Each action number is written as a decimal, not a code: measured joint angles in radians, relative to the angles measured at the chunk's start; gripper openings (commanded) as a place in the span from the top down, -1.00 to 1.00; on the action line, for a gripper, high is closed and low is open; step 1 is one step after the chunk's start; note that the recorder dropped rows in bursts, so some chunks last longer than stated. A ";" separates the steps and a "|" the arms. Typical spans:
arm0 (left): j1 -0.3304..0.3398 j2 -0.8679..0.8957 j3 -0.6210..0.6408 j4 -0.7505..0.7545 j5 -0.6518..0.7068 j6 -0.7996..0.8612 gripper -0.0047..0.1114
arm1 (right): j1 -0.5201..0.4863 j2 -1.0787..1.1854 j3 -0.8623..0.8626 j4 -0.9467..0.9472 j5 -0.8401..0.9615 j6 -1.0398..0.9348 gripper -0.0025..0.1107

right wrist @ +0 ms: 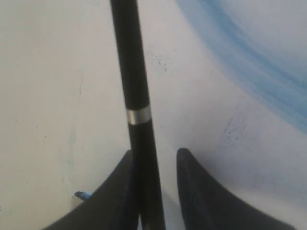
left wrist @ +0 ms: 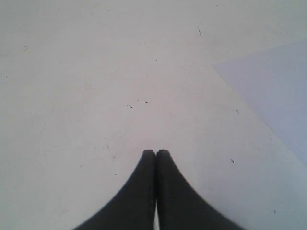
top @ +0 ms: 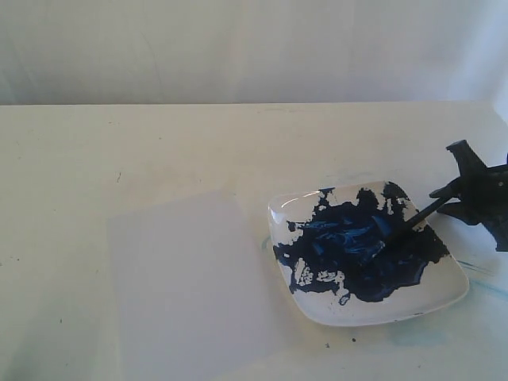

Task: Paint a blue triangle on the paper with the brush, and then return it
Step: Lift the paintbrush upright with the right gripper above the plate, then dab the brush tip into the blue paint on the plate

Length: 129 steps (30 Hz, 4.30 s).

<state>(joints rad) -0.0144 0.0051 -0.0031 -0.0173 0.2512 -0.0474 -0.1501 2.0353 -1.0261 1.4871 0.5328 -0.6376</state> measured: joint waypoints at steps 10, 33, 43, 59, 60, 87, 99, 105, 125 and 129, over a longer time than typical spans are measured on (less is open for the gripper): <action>0.000 0.000 0.000 0.000 0.000 0.000 0.92 | 0.000 0.000 0.000 0.025 -0.006 -0.002 0.78; 0.000 0.000 0.000 0.000 0.000 0.000 0.92 | 0.000 -0.229 0.000 0.053 -0.050 -0.212 0.96; 0.000 0.000 0.000 0.000 0.000 0.000 0.92 | 0.000 -0.396 0.000 0.184 0.085 -0.612 0.96; 0.000 0.000 0.000 0.000 0.000 0.000 0.92 | 0.079 -0.425 -0.018 0.252 0.273 -1.008 0.96; 0.000 0.000 0.000 0.000 0.000 0.000 0.92 | 0.079 -0.425 -0.018 0.252 0.282 -1.006 0.96; 0.000 0.000 0.000 0.000 0.000 0.000 0.92 | 0.081 -0.704 0.141 0.243 0.399 -1.221 0.96; 0.000 0.000 0.000 0.000 0.000 0.000 0.92 | 0.258 -0.698 0.141 0.229 0.406 -1.232 0.96; 0.000 0.000 0.000 0.000 0.000 0.000 0.92 | 0.321 -0.698 0.141 0.187 0.360 -1.239 0.96; 0.000 0.000 0.000 0.000 0.000 0.000 0.92 | 0.321 -0.700 0.280 0.239 0.077 -1.455 0.96; 0.000 0.000 0.000 0.000 0.000 0.000 0.92 | 0.293 -0.686 0.280 0.239 0.085 -1.456 0.96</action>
<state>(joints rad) -0.0144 0.0051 -0.0031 -0.0173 0.2512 -0.0474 0.1425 1.3491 -0.7464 1.7260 0.6173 -2.0937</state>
